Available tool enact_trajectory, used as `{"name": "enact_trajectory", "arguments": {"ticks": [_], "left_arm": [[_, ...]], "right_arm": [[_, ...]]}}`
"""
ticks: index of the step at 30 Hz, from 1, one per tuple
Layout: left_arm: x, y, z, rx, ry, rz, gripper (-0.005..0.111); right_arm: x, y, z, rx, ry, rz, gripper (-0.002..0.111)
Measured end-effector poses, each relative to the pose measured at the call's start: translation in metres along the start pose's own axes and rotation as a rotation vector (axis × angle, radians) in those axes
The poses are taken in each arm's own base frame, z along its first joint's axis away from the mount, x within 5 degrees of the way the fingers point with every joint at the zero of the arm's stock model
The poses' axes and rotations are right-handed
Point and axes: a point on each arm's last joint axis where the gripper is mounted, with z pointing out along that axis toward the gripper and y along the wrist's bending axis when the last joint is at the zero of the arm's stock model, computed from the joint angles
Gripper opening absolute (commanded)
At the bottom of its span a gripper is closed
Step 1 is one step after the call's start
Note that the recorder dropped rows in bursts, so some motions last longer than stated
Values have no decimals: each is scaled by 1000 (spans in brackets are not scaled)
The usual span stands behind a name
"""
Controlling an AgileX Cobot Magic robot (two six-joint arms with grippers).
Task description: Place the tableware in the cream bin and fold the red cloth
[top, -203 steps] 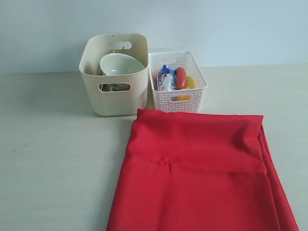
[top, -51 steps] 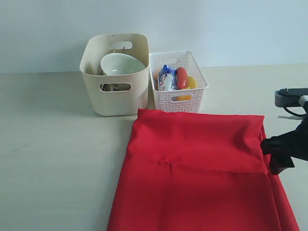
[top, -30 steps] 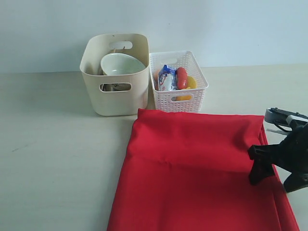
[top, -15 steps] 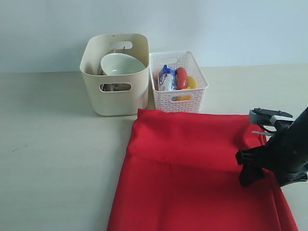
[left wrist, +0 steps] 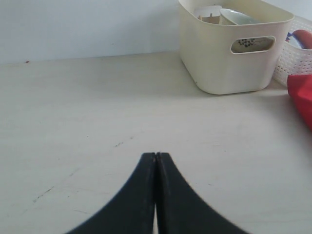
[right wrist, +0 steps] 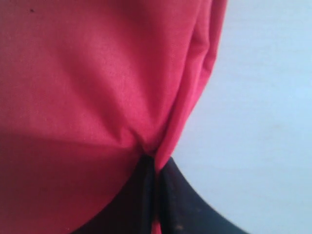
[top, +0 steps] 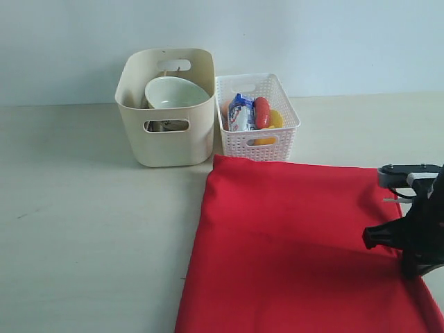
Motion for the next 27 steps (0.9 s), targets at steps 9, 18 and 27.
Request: {"name": "enact_trajectory", "arguments": {"ticks": [9, 18, 27], "left_arm": [[0, 0, 0, 0, 0, 0, 0], [0, 0, 0, 0, 0, 0, 0], [0, 0, 0, 0, 0, 0, 0]], "right_arm": [[2, -35, -2, 154, 40, 80, 2], [9, -92, -5, 223, 85, 284, 2], [-16, -119, -26, 255, 19, 353, 2]]}}
